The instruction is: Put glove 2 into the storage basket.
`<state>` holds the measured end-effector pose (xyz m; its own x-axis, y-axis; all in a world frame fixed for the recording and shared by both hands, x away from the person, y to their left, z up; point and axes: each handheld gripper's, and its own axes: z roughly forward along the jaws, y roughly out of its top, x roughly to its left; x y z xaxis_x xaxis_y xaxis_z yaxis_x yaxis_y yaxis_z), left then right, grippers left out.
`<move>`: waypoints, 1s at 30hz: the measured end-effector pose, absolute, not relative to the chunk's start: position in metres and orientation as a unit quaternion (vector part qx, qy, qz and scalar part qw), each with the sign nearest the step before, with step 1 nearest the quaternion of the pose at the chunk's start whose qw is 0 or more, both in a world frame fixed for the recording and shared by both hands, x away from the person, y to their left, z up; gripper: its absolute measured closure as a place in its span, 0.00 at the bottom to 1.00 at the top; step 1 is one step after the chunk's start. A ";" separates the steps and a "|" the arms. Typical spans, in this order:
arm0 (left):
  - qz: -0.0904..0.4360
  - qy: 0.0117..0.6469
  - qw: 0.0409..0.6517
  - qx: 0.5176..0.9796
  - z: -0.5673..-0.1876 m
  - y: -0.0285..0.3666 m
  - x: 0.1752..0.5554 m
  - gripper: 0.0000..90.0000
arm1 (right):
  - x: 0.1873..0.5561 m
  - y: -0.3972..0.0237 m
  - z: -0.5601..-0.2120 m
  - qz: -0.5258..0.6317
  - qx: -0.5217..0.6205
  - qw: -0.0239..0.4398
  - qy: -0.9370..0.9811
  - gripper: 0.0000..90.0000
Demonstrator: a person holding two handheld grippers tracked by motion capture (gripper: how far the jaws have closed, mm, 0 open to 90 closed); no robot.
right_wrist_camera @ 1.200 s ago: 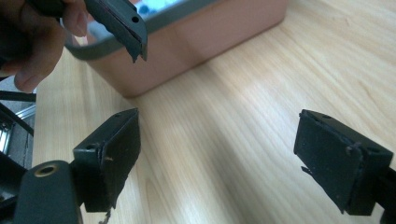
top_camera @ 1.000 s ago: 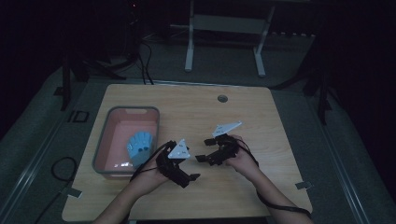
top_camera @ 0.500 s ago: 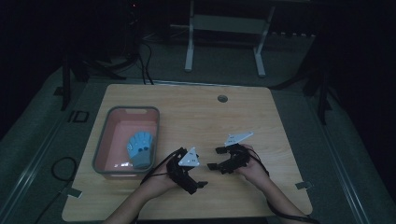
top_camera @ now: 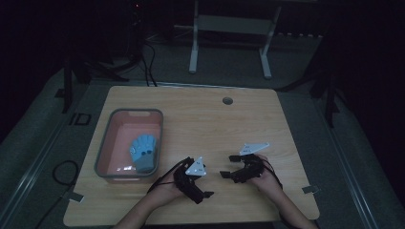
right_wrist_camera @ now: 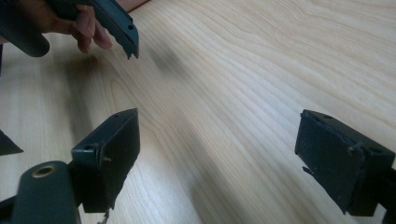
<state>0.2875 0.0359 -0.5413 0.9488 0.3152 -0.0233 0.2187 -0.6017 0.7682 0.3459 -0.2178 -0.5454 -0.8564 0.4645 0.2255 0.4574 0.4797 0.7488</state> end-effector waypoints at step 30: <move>0.072 0.163 0.432 0.884 -0.558 0.044 0.271 0.03 | 0.328 -0.252 -0.556 0.446 0.275 0.050 0.850 0.15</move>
<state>0.2712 0.0444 -0.5577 0.9365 0.3503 -0.0129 0.2256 -0.5742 0.7870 0.3277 -0.2523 -0.5561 -0.8439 0.5122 0.1596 0.4221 0.4504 0.7867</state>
